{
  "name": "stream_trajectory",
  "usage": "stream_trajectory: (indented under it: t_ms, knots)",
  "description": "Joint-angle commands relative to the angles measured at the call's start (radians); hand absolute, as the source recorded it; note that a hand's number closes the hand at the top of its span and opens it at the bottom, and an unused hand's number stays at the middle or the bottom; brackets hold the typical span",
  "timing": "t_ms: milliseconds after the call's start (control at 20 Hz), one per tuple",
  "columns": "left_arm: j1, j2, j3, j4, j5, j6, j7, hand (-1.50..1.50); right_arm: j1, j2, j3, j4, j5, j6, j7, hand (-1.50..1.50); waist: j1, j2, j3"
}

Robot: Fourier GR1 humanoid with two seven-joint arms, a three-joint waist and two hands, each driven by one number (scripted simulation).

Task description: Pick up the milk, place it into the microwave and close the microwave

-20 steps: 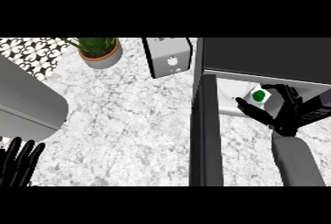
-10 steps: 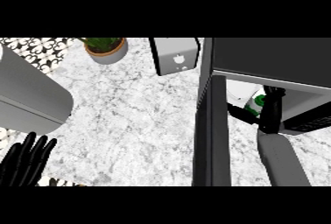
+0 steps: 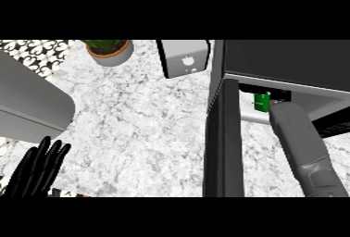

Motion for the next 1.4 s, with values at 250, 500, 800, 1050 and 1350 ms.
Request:
stream_trajectory:
  t_ms: [250, 500, 800, 1050, 1350]
  knots:
    - [0.009, -0.037, -0.056, 0.004, -0.065, 0.027, -0.008, -1.50, -0.151, -0.069, -0.059, 0.230, -0.013, 0.047, -0.005, -1.50, -0.034, 0.001, 0.003]
    - [0.010, -0.054, -0.083, -0.022, -0.080, 0.048, 0.003, -1.50, -0.147, -0.087, -0.076, 0.308, -0.030, 0.146, -0.079, -1.50, -0.055, -0.004, 0.003]
    - [0.035, -0.055, -0.170, -0.016, -0.118, 0.093, -0.005, -1.50, -0.177, -0.055, -0.108, 0.367, -0.048, 0.141, -0.139, -1.50, -0.072, -0.014, 0.002]
    - [-0.022, -0.055, -0.177, 0.070, -0.158, 0.115, -0.019, -1.50, -0.144, -0.037, -0.124, 0.403, -0.061, 0.184, -0.222, -1.50, -0.108, -0.022, 0.001]
    - [0.025, -0.024, -0.169, 0.051, -0.122, 0.056, -0.012, -1.50, -0.068, -0.028, -0.149, 0.427, -0.095, 0.337, -0.329, -1.50, -0.122, -0.032, 0.000]
